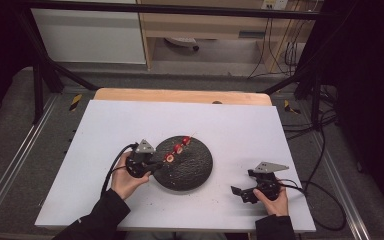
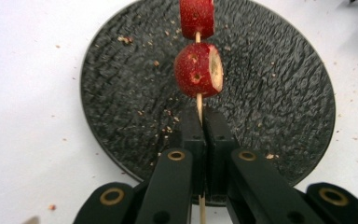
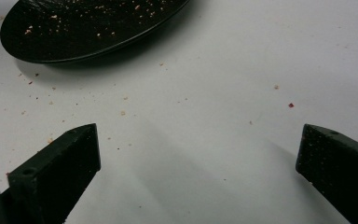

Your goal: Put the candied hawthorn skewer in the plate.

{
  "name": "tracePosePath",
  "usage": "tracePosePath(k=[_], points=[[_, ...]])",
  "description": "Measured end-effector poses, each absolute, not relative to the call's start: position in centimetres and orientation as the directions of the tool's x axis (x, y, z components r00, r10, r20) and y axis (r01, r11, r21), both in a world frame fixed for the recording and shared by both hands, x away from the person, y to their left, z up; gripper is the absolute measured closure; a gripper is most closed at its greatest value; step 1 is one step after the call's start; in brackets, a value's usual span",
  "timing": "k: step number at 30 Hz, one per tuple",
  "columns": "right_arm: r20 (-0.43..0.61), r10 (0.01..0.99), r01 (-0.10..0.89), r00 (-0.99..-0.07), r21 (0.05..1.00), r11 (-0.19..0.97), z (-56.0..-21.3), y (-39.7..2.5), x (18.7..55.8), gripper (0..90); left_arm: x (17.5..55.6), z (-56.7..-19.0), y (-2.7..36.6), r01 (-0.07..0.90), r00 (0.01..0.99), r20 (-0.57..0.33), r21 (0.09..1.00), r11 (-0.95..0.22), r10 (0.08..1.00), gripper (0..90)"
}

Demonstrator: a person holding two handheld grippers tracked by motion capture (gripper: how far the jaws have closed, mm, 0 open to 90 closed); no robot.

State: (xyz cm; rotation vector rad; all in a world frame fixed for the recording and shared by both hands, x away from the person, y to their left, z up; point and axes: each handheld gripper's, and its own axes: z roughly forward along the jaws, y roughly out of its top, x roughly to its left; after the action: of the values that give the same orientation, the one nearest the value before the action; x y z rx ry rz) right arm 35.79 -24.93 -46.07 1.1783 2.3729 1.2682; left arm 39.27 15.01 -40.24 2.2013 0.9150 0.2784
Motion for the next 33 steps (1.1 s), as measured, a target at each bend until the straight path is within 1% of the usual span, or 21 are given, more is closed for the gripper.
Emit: tracePosePath(k=[14,22,31,33], points=[[0.185,0.73,0.549,-0.658,0.782,0.296,-46.0,-25.3,35.7,0.6,39.7,-42.1,13.1,0.539,0.729,-0.036,0.645,-0.541,0.684,88.1],[0.192,0.732,0.555,-0.653,0.779,0.291,-46.0,-25.2,35.6,0.6,39.7,-42.7,12.7,0.544,0.728,-0.016,0.621,-0.564,0.685,88.0],[0.189,0.732,0.55,-0.655,0.783,0.29,-46.0,-25.3,35.6,0.6,39.7,-42.7,12.7,0.547,0.726,-0.02,0.623,-0.559,0.688,87.6],[0.191,0.734,0.551,-0.652,0.784,0.286,-45.9,-25.3,35.6,0.6,39.7,-42.7,12.8,0.546,0.726,-0.026,0.628,-0.554,0.687,85.8]])
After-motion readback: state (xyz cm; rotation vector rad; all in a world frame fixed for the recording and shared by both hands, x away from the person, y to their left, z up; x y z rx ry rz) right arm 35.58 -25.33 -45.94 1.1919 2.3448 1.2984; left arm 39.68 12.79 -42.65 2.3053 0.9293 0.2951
